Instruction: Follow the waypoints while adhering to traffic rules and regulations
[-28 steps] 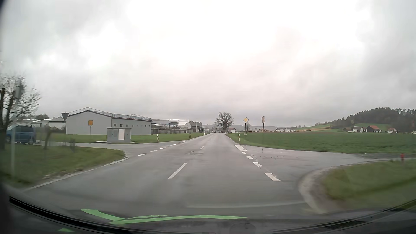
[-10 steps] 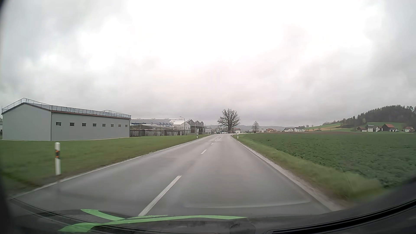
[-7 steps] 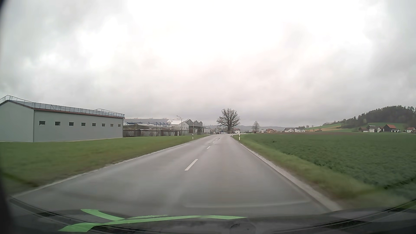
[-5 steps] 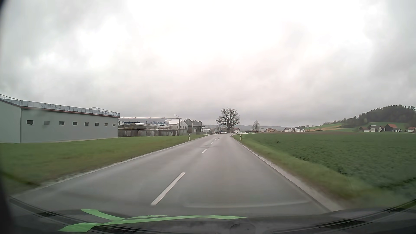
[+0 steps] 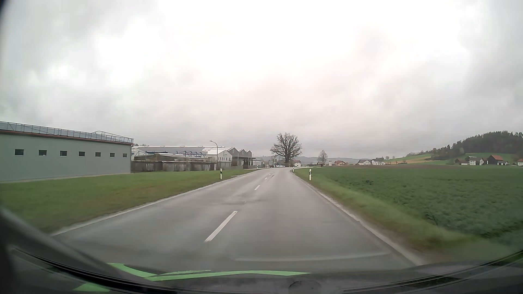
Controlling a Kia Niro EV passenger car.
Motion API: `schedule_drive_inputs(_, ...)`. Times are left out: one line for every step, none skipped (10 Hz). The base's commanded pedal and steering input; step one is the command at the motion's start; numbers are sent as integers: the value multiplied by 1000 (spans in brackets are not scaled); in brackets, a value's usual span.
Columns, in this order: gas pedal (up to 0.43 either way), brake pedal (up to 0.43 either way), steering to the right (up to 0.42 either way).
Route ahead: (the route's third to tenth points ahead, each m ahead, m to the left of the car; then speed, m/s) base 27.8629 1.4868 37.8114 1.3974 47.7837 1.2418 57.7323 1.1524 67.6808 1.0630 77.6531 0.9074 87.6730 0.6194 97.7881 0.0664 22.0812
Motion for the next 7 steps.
schedule_drive_inputs(59, 0, 0)
schedule_drive_inputs(47, 0, 0)
schedule_drive_inputs(47, 0, 0)
schedule_drive_inputs(59, 0, 0)
schedule_drive_inputs(59, 0, 0)
schedule_drive_inputs(59, 0, 1)
schedule_drive_inputs(67, 0, 1)
